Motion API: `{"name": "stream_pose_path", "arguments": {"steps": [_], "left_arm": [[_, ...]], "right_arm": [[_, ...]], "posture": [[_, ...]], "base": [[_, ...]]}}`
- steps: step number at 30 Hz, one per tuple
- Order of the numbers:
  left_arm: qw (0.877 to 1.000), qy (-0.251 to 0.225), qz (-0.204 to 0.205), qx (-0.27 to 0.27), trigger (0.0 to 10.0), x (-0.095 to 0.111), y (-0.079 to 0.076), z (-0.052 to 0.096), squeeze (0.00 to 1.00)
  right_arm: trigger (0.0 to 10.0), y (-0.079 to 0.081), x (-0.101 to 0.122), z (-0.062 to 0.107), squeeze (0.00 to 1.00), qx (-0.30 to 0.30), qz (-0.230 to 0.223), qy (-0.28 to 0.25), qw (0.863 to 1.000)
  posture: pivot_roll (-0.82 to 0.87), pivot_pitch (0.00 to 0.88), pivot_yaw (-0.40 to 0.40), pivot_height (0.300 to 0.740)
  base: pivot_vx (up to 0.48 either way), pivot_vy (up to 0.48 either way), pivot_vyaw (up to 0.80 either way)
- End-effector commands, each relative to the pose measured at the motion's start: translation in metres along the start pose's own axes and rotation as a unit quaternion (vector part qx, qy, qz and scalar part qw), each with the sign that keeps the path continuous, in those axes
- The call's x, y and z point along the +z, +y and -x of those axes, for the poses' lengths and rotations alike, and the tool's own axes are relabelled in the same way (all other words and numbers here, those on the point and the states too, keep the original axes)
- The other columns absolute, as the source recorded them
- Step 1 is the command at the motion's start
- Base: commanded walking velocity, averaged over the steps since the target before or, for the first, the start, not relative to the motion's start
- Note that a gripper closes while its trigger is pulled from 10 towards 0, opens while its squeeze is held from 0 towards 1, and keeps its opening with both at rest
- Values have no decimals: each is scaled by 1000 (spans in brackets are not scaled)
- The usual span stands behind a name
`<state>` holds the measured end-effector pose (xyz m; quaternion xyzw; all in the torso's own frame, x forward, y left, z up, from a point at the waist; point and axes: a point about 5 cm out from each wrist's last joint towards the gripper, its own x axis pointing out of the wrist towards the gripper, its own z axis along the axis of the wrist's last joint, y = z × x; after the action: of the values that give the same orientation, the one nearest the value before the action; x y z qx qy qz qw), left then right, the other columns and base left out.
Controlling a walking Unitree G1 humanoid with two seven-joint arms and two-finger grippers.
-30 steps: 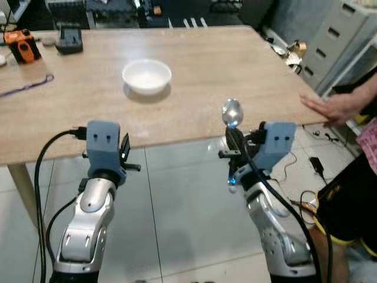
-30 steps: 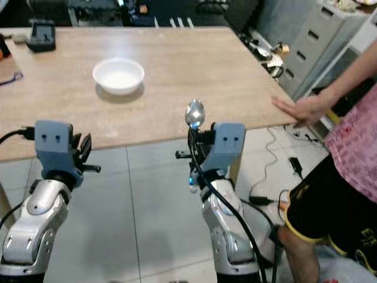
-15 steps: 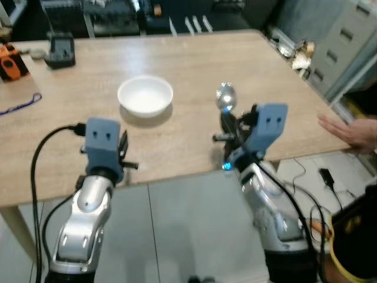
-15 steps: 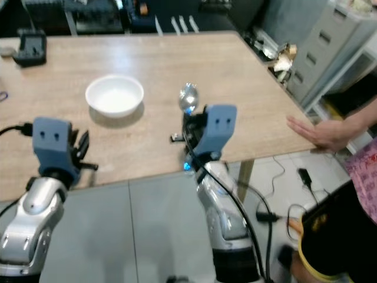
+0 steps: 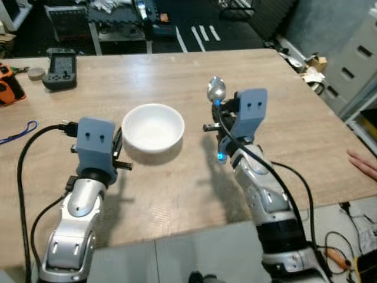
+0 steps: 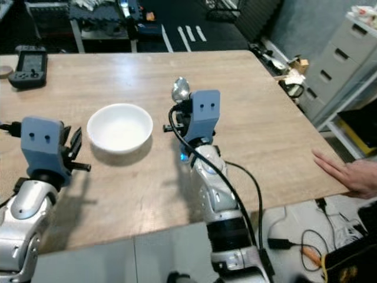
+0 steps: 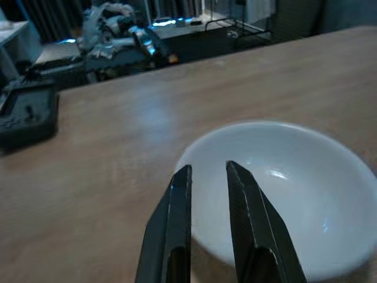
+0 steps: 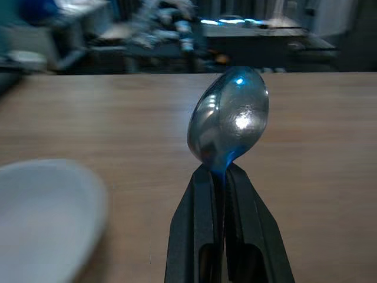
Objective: Setting the table
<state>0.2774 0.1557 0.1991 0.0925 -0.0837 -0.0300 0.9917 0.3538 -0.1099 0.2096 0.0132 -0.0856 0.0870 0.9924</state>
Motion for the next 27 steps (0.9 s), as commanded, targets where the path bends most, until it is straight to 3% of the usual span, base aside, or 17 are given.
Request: {"name": "stream_pose_path", "arguments": {"steps": [1, 5, 9, 13, 14, 16, 17, 19, 23, 26, 27], "left_arm": [[1000, 7, 2, -15, 10000, -1, -1, 4, 0], [999, 1, 1, -51, 10000, 2, -5, 7, 0], [988, -12, 17, -152, 10000, 15, -13, 20, 0], [983, -19, 16, -181, 10000, 21, -13, 25, 0], [974, -28, 6, -224, 10000, 30, -13, 30, 0], [970, -31, 2, -240, 10000, 33, -13, 33, 0], [958, -28, -13, -286, 10000, 37, -11, 40, 0], [946, -18, -30, -324, 10000, 38, -8, 47, 0], [936, -5, -33, -349, 10000, 39, -4, 53, 0], [931, 5, -34, -363, 10000, 40, 0, 56, 0], [933, 15, -48, -355, 10000, 38, 2, 54, 0]], "right_arm": [[10000, -8, 0, -1, 0, -16, 16, -3, 1000], [10000, -18, 1, 0, 0, -21, 31, -7, 999], [10000, -38, -2, 6, 0, -8, 59, 1, 998], [10000, -44, -7, 9, 0, 7, 69, 15, 997], [10000, -48, -14, 11, 0, 22, 72, 40, 996], [10000, -49, -16, 12, 0, 25, 75, 48, 996], [10000, -53, -22, 15, 0, 29, 64, 70, 995], [10000, -57, -27, 17, 0, 27, 67, 87, 994], [10000, -61, -30, 18, 0, 22, 69, 101, 992], [10000, -66, -32, 22, 0, 16, 44, 118, 992], [10000, -64, -34, 26, 0, 24, 7, 136, 990]], "posture": [[87, 66, -22, 740], [85, 67, -22, 740], [80, 69, -20, 740], [80, 71, -19, 740], [83, 73, -22, 740], [83, 73, -22, 740], [84, 76, -24, 740], [87, 82, -29, 740], [87, 85, -30, 740], [92, 88, -31, 740], [94, 93, -31, 740]], "base": [[428, 0, 0], [107, 0, 0], [0, 0, 0], [0, 0, 0], [0, 0, 0], [0, 0, 0], [0, 0, 0], [0, 0, 0], [0, 0, 0], [0, 0, 0], [0, 0, 0]]}}
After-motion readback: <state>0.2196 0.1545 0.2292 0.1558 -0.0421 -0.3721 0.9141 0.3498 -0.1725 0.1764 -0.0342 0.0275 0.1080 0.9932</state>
